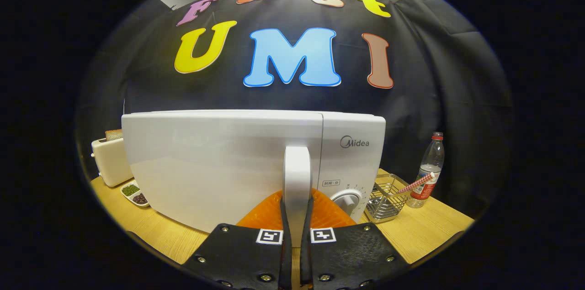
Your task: Open the microwave, put the food inside, and close the microwave door.
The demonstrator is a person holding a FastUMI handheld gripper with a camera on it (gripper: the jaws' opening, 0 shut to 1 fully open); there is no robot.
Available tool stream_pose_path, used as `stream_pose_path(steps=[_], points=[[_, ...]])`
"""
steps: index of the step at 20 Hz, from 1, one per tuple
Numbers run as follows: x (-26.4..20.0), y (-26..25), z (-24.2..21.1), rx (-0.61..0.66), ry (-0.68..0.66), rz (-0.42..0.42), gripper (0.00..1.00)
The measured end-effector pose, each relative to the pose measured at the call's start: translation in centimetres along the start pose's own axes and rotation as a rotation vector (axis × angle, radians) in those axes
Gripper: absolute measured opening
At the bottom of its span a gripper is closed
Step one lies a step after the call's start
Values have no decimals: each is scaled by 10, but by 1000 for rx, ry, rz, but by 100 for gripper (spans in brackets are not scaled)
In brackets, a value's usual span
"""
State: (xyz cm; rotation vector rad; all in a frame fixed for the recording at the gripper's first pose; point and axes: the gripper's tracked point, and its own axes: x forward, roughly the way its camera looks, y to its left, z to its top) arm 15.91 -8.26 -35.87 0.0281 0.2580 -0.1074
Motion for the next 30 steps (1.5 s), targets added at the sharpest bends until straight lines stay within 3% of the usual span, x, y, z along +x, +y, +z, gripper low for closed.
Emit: stream_pose_path(steps=[4, 10, 15, 23, 26, 30], points=[[-3, 1, -1, 37, 5, 13, 8], [-67, 16, -8, 8, 18, 68, 7], [-137, 50, -16, 5, 43, 207, 8], [-239, 145, -26, -53, 4, 414, 7], [-262, 181, -27, -69, -40, 420, 7], [-278, 223, -29, -69, -87, 336, 7]])
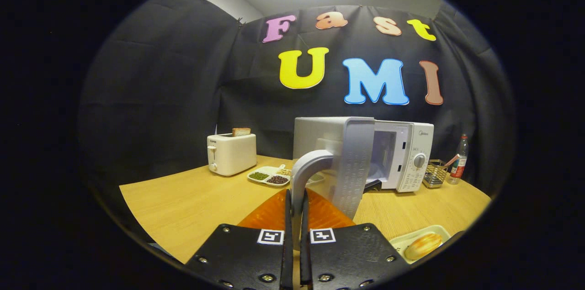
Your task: Open the microwave, put the food inside, and close the microwave door.
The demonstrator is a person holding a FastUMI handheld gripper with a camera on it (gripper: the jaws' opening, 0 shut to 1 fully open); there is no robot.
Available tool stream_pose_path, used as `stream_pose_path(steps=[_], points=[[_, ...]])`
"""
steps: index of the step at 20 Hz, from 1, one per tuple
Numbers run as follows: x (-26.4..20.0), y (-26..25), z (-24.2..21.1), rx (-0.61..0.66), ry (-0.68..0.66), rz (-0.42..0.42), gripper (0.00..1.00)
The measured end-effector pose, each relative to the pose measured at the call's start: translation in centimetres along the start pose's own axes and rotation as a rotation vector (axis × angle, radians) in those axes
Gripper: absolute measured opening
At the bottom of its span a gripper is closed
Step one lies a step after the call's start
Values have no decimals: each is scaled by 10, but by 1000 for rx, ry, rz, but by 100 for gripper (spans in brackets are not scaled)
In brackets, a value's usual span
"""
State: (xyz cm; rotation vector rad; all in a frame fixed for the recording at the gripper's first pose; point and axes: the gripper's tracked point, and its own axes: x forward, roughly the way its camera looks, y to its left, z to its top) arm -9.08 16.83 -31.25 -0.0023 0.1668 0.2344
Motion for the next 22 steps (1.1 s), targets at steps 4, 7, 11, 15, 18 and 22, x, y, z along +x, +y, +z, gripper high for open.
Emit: stream_pose_path(steps=[4, 7, 11, 15, 18, 22], points=[[4, 35, 1, 4, -27, -109, 7], [11, 57, 4, -12, -19, -172, 7], [-15, 90, 5, -38, -15, -95, 9], [-70, 102, 39, -94, -175, 30, 84], [-74, 81, 37, -24, -145, 85, 89], [-88, 42, 23, -40, -88, 130, 92]])
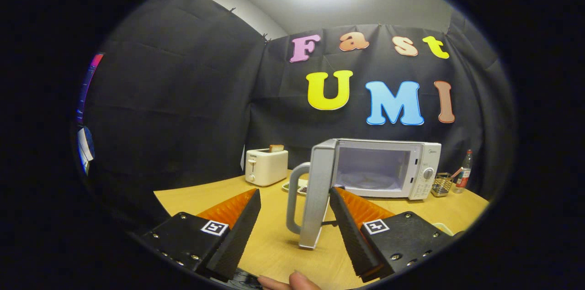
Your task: Open the microwave, put the food inside, and close the microwave door.
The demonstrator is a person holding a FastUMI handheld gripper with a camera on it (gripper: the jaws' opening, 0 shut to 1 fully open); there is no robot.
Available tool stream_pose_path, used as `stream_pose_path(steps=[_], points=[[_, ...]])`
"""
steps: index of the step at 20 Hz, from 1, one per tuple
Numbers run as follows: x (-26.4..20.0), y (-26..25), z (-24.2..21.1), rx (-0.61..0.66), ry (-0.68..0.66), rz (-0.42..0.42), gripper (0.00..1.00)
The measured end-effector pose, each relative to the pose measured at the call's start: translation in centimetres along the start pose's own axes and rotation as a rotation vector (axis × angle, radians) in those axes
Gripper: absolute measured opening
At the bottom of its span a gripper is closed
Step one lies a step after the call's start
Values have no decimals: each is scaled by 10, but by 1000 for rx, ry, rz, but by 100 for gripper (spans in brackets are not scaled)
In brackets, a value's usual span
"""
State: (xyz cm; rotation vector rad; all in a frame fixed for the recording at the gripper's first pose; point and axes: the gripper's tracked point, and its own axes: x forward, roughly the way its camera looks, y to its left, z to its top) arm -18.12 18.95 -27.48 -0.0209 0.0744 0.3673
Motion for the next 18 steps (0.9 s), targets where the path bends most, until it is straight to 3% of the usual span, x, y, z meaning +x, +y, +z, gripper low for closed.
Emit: stream_pose_path(steps=[10, 15, 18], points=[[-54, -160, -72, -28, 54, -174, 93], [-71, -210, -109, -74, 117, -213, 93], [-71, -235, -134, -32, 175, -227, 93]])
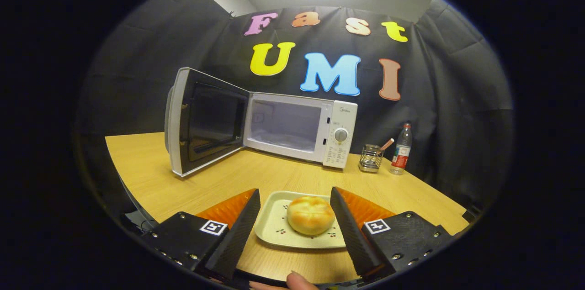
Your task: Open the microwave, put the food inside, and close the microwave door.
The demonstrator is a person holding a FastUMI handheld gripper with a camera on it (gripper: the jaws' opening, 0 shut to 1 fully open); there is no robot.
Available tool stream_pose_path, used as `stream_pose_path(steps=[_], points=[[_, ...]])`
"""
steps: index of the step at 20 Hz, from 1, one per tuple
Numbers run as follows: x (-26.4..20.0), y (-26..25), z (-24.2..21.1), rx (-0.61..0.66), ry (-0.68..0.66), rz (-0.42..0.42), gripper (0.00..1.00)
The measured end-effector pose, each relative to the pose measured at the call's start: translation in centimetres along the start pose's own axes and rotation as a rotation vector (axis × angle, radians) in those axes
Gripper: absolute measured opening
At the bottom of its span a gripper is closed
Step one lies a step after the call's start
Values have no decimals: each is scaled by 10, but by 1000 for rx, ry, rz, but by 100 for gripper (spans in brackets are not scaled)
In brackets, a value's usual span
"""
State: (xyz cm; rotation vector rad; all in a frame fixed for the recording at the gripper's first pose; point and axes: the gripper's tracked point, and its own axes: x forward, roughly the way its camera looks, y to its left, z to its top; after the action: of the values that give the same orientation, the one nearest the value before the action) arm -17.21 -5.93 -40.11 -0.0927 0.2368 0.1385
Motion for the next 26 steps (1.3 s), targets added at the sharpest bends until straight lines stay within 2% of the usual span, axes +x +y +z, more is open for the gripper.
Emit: stream_pose_path(steps=[5, 9, 12, 13, 18, 26], points=[[17, -20, -37, 76, 128, -14, 94], [23, -18, -48, 117, 195, 28, 92], [24, -15, -42, 130, 195, 37, 61], [24, -14, -38, 128, 188, 44, 62], [43, -6, 8, 124, 132, 63, 61], [116, 26, 97, 229, 78, 126, 61]])
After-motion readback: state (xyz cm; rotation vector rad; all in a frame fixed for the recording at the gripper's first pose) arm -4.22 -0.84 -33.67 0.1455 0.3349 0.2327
